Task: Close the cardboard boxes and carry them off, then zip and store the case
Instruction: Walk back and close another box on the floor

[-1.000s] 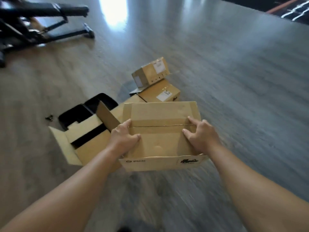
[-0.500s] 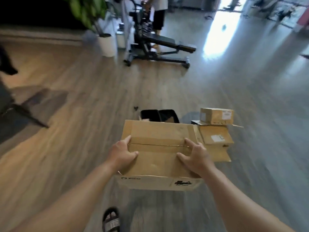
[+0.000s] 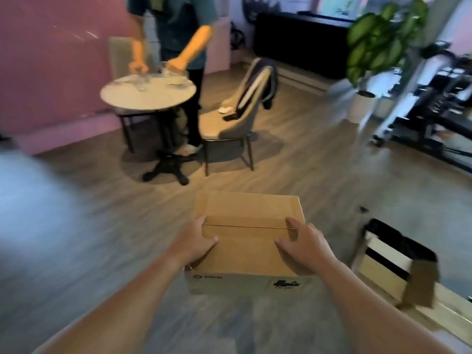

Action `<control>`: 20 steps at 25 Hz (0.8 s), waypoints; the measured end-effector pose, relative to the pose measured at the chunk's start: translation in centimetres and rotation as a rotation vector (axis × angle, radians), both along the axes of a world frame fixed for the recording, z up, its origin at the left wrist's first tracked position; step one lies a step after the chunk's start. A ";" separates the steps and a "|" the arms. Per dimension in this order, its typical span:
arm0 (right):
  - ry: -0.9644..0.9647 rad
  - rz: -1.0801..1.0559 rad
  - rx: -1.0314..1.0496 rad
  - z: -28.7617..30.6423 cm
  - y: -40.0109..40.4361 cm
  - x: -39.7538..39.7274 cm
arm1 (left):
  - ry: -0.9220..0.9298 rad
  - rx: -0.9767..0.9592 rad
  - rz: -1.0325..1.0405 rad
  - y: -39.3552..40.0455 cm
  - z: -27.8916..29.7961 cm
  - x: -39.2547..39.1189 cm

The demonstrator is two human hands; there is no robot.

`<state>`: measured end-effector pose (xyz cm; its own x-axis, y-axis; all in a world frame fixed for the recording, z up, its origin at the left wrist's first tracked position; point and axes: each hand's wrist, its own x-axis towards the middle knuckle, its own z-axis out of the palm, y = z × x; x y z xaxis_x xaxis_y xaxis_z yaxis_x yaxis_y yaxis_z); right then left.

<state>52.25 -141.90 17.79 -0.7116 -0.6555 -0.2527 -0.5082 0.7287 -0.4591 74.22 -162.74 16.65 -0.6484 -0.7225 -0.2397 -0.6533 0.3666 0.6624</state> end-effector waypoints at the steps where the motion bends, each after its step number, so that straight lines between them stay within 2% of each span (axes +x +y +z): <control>1: -0.010 0.058 0.002 0.4 -3.7 2.7 | -0.002 -0.006 0.050 -2.5 0.3 3.8; 7: -0.027 0.364 -0.015 1.7 -21.4 16.4 | -0.034 -0.077 0.374 -12.8 2.5 22.0; 10: -0.056 0.492 -0.033 2.2 -29.7 21.5 | -0.057 -0.075 0.541 -16.9 2.9 28.4; 14: -0.038 0.648 -0.039 2.2 -40.8 26.1 | -0.055 -0.079 0.713 -23.3 2.9 33.7; 20: -0.014 0.837 -0.057 2.4 -58.6 30.2 | -0.056 -0.084 0.854 -36.0 4.1 38.5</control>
<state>82.47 -200.54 20.19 0.0189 -0.9778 -0.2087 -0.8651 0.0887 -0.4938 112.77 -198.74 20.77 0.1372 -0.9743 -0.1785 -0.7584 -0.2193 0.6138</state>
